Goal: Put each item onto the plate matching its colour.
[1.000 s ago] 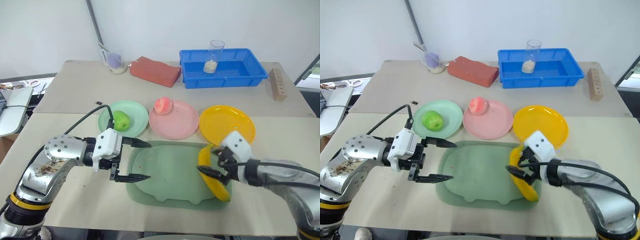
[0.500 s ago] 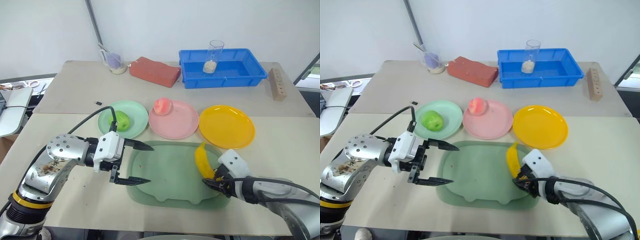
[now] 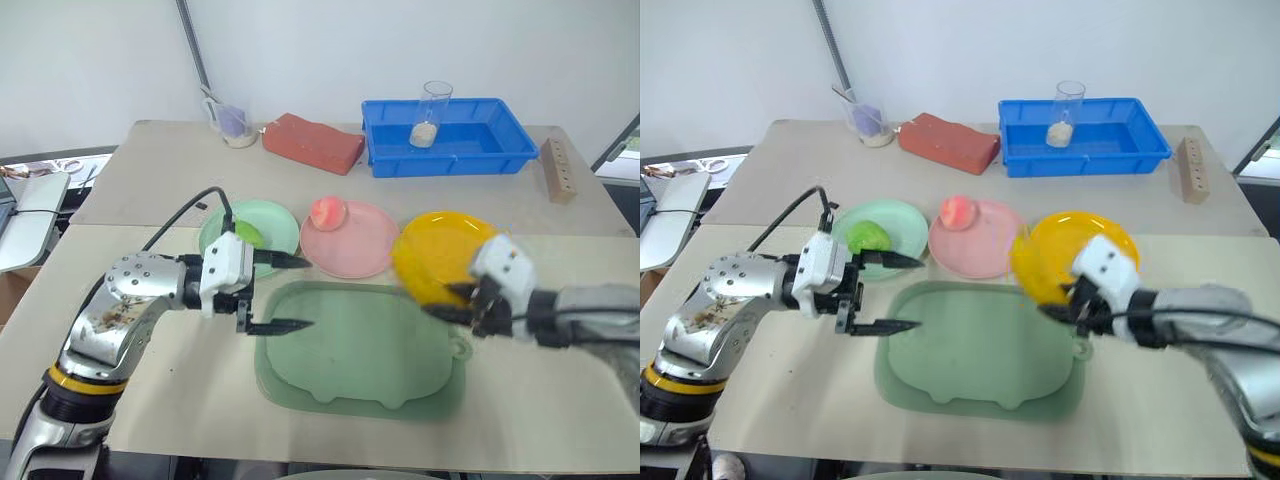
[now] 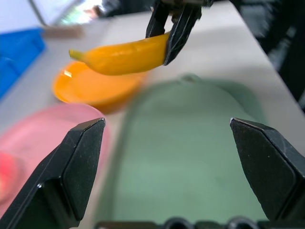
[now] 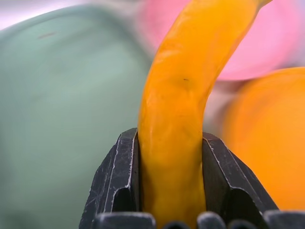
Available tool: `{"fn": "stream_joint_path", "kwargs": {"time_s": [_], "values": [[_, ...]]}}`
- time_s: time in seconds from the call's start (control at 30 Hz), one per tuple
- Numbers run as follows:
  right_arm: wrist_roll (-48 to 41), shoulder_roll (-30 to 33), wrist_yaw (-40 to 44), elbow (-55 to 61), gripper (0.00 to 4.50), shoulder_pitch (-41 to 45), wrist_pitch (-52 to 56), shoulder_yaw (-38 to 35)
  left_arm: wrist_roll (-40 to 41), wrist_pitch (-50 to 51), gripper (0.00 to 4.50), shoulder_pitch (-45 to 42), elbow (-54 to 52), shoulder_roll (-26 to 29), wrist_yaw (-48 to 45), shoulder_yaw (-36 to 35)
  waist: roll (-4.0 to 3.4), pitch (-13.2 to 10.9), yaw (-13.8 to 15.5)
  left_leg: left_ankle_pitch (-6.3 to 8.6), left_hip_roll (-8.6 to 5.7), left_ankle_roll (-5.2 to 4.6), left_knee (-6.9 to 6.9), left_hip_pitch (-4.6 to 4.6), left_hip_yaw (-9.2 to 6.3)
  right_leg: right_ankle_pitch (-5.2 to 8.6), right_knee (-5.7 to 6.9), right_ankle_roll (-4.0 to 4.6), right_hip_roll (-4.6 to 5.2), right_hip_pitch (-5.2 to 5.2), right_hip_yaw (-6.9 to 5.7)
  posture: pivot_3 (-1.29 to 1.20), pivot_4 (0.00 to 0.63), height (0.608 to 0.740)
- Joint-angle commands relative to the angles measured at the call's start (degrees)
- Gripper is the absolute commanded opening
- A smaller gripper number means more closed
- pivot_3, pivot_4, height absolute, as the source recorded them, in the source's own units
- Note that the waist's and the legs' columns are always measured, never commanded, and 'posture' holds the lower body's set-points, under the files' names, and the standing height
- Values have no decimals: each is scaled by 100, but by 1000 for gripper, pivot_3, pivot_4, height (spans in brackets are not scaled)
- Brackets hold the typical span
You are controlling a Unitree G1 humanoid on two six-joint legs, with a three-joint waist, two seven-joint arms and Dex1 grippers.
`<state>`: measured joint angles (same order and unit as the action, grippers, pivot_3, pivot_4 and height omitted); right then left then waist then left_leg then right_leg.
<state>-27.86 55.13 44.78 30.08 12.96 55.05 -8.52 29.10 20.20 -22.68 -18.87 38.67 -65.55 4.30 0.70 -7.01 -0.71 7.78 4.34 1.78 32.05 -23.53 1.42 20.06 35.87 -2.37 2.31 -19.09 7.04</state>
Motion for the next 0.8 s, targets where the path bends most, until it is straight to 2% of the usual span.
{"fn": "stream_joint_path", "kwargs": {"time_s": [0.03,0.2,0.27,0.43,0.5,0.67,0.8], "values": [[568,-203,-351,-1124,1221,640,-486,377,20,270,4500,-345,102,-303,516,-20,-2,1,-14,1,0,-3,2,5,0,-1,0,0,0,4,2,0,150,740],[1198,-759,-527,-2914,1221,1694,-997,970,98,584,4500,-547,153,-629,903,-54,-17,4,-59,2,0,-5,1,4,-1,-3,13,-3,-6,28,7,0,150,740],[1252,-847,-417,-3248,2259,1867,-1044,1043,97,632,4500,-528,106,-620,927,-62,-23,4,-33,2,0,-5,0,4,-1,-3,14,-3,-7,28,7,0,150,740],[1328,-882,-125,-3599,3948,2015,-1174,1119,156,773,4500,-295,-89,-454,987,-197,-35,11,3,2,-1,-5,4,11,-1,-4,12,-4,-7,43,4,0,150,740],[1270,-822,-35,-3456,4481,1978,-1107,1020,230,892,4500,-240,-140,-425,1092,-308,-38,12,4,2,-1,-4,7,15,-1,-4,12,-6,-6,50,3,0,150,740],[984,-661,-134,-2682,4481,1651,-832,291,506,1537,4500,-251,-64,-421,1779,-890,-40,13,0,2,-1,-4,12,16,-4,-4,12,-9,-6,57,0,0,150,740],[623,-819,-478,-1990,4481,1130,-738,-832,162,1646,4500,-291,485,-382,2746,-1588,-35,10,4,2,-1,-4,10,20,-9,-4,11,-9,-6,62,-4,0,150,740]]}}
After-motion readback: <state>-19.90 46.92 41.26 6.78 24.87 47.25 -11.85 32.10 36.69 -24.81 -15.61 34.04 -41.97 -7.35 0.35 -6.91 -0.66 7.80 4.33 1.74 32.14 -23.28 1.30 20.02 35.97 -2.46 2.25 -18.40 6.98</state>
